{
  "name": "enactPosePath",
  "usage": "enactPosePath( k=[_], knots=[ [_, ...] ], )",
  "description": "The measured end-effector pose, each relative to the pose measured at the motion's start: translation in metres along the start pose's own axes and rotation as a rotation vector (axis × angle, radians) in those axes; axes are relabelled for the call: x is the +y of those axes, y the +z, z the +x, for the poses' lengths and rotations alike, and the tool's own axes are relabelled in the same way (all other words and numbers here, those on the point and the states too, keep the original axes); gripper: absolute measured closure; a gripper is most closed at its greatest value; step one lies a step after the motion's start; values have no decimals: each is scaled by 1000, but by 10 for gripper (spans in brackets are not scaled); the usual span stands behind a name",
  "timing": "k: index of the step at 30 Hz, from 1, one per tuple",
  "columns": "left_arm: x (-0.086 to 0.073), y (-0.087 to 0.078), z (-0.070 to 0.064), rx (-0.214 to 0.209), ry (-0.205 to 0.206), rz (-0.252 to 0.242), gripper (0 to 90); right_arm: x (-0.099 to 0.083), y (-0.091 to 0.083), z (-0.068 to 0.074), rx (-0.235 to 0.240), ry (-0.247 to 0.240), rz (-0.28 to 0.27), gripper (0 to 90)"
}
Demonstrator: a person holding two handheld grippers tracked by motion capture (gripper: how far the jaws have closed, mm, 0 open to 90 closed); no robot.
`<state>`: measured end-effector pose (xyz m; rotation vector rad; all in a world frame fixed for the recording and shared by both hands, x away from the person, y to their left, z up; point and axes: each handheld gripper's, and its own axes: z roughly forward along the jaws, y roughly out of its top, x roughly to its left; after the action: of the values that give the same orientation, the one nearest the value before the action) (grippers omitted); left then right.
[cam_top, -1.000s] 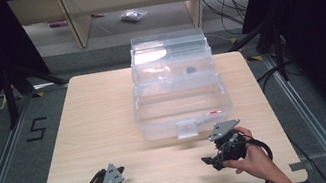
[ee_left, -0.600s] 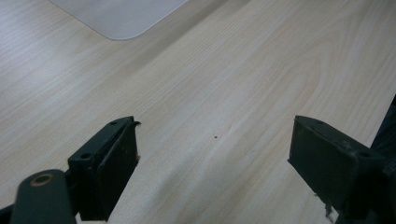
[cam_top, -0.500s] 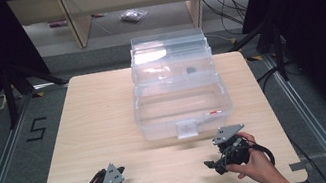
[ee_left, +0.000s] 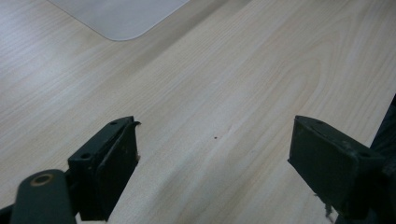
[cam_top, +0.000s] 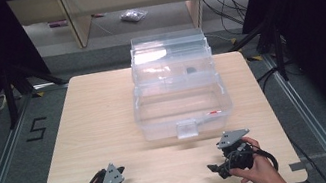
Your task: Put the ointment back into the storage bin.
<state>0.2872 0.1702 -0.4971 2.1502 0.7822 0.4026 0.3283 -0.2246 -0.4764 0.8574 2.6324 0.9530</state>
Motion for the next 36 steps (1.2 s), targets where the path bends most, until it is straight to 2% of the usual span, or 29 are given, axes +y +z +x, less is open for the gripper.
enactPosePath(
  k=[3, 6, 7, 8, 10, 11, 13, 15, 17, 19, 21, 24, 25, 26, 27, 30, 32, 34, 35, 36],
  knots=[
    [0, 0, 0, 0, -1, 0, 151, -4, 1, 0, 1, 11, -19, 162],
    [0, 0, 0, 0, 3, -1, 151, -8, -2, -1, -3, 14, 3, 161],
    [0, 0, 0, -4, 7, -2, 151, -10, -1, -1, -10, 14, -11, 161],
    [0, 0, 0, -4, 5, -3, 151, -12, -3, -1, -15, 34, 13, 161],
    [0, 0, 1, -4, 10, -3, 151, -16, -3, -3, -8, 29, 4, 161],
    [0, -1, 0, -1, 7, 0, 151, -18, -3, -2, -26, 48, -2, 161],
    [0, 0, 0, -1, 11, -3, 151, -22, -4, -2, -38, 54, -4, 161],
    [0, 0, 0, -6, 8, -4, 151, -25, -3, -1, -37, 71, -2, 161],
    [0, 0, 0, 2, 10, -3, 151, -28, -4, -3, -22, 51, 12, 161],
    [0, 0, 0, 2, 11, -2, 151, -31, -5, -1, -32, 85, 2, 161],
    [0, 0, 0, 2, 12, -3, 151, -35, -5, -1, -41, 80, -4, 161],
    [0, 0, 0, 3, 13, -4, 151, -38, -9, 0, -44, 113, -1, 161],
    [0, 0, 0, 3, 13, -4, 151, -39, -8, 0, -40, 103, -22, 161],
    [0, 0, 0, 3, 15, -4, 151, -39, -8, 0, -40, 103, -22, 161],
    [0, 0, 0, 3, 15, -4, 151, -41, -8, -1, -41, 82, -27, 161],
    [0, 0, -1, 2, 15, -2, 151, -43, -10, 4, -57, 146, -12, 161],
    [0, 0, 0, 3, 15, -3, 151, -42, -10, 3, -59, 137, -28, 161],
    [0, 0, 0, 3, 15, -3, 151, -42, -11, 2, -59, 132, -20, 161],
    [0, 0, 0, 3, 17, -1, 151, -42, -12, 2, -60, 140, -15, 161],
    [0, 0, 0, 4, 17, -1, 151, -41, -13, 4, -53, 171, 2, 161]
  ],
)
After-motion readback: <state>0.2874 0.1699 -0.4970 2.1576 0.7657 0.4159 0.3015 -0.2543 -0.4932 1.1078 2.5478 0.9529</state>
